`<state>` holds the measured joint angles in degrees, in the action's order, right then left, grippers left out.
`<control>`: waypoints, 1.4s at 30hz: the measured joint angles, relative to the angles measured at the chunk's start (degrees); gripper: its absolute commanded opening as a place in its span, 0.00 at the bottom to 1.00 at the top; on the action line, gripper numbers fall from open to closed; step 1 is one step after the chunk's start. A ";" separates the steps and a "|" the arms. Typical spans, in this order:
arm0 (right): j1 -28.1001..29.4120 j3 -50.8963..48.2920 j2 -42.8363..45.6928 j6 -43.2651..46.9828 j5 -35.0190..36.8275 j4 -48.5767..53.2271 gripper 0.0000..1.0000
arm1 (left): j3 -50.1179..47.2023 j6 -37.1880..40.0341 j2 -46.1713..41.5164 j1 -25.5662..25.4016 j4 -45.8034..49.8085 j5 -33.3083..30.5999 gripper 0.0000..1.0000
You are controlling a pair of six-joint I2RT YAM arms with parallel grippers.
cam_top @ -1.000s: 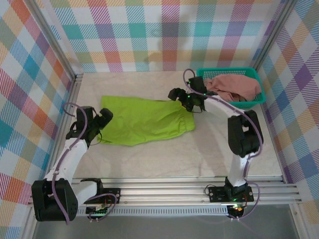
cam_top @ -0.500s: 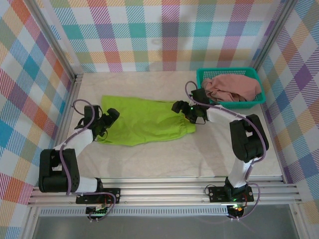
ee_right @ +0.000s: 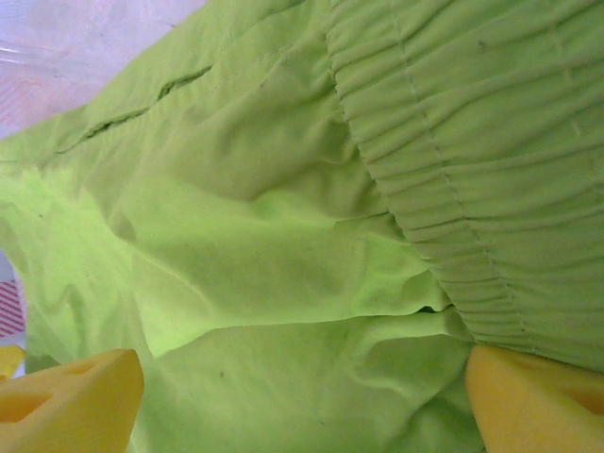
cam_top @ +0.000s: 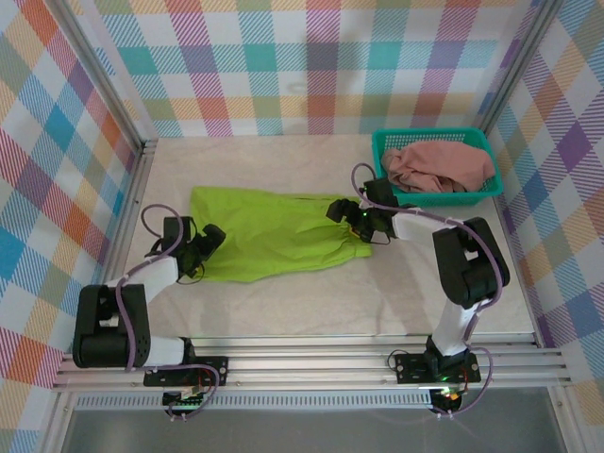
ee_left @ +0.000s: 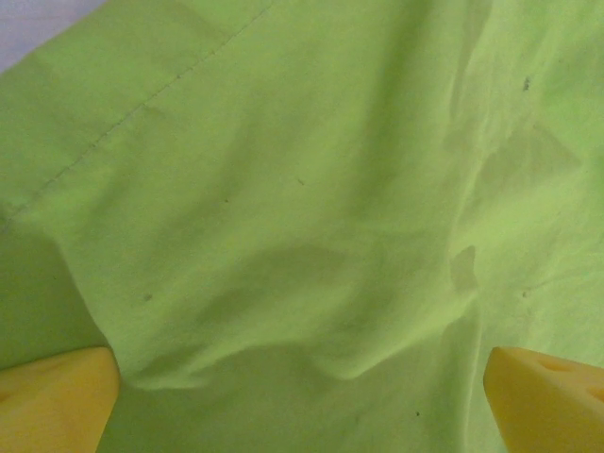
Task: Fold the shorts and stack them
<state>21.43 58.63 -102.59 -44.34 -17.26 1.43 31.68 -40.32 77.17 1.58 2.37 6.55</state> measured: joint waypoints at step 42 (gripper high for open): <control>-6.62 -18.34 22.16 8.81 4.37 16.24 0.87 | -6.82 2.71 -15.54 -0.72 8.74 4.35 1.00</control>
<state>14.81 40.29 -80.42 -35.53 -12.88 17.67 24.86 -37.60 61.63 0.86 11.11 10.90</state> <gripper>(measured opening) 0.879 0.999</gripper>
